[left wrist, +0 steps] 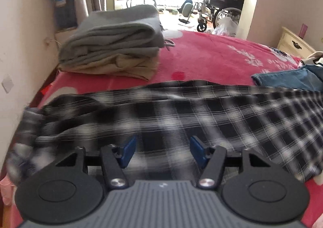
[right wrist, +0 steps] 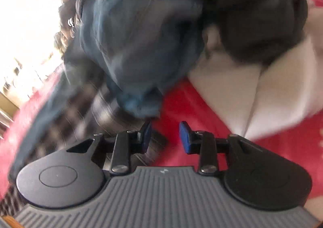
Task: Fold clothes
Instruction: 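Move both open grippers back over the bunched plaid fabric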
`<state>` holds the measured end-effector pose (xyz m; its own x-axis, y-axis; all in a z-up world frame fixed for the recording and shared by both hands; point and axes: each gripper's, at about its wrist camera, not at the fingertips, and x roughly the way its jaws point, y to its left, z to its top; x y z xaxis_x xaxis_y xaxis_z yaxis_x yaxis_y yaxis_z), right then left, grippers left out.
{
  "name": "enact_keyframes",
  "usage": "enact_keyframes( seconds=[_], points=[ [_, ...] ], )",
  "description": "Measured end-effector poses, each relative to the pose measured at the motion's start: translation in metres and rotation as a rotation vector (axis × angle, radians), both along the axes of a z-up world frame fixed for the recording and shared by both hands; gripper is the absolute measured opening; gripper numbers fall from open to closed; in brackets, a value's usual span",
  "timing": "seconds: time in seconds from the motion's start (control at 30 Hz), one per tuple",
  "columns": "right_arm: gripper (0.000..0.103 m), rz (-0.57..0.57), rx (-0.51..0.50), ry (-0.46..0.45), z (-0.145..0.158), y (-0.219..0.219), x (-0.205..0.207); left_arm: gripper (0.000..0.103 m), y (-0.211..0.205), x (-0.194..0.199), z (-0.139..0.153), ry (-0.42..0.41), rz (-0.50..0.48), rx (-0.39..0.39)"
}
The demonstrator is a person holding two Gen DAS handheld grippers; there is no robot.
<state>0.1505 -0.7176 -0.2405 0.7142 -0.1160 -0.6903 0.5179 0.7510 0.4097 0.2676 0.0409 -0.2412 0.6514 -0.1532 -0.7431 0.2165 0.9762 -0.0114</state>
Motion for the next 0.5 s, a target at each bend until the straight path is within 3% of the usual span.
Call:
enact_keyframes(
  seconds=[0.07, 0.17, 0.2, 0.23, 0.37, 0.43, 0.5],
  points=[
    [0.031, -0.048, -0.004, -0.022, -0.006, -0.006, -0.006, 0.061, 0.001, -0.004, -0.001, 0.003, -0.003, 0.015],
    [0.03, -0.059, -0.005, 0.033, -0.019, -0.004, 0.016, 0.061, -0.001, -0.003, -0.011, 0.036, 0.007, 0.039],
    [0.026, -0.061, -0.006, 0.053, -0.024, -0.003, 0.024, 0.061, 0.0, 0.0, -0.016, 0.05, 0.02, 0.054],
    [0.009, -0.063, -0.006, 0.074, -0.029, -0.003, 0.032, 0.06, 0.001, 0.002, -0.019, 0.061, 0.036, 0.072],
    [0.018, -0.335, -0.045, -0.025, -0.009, -0.017, 0.006, 0.06, 0.017, -0.005, -0.008, 0.05, 0.078, 0.044],
    [0.019, -0.26, 0.027, -0.076, 0.002, -0.014, -0.004, 0.061, 0.028, -0.01, 0.0, 0.039, 0.094, 0.015],
    [0.019, -0.095, 0.064, -0.081, 0.012, 0.0, -0.016, 0.062, 0.035, -0.013, 0.003, 0.037, 0.099, -0.001]
  ],
)
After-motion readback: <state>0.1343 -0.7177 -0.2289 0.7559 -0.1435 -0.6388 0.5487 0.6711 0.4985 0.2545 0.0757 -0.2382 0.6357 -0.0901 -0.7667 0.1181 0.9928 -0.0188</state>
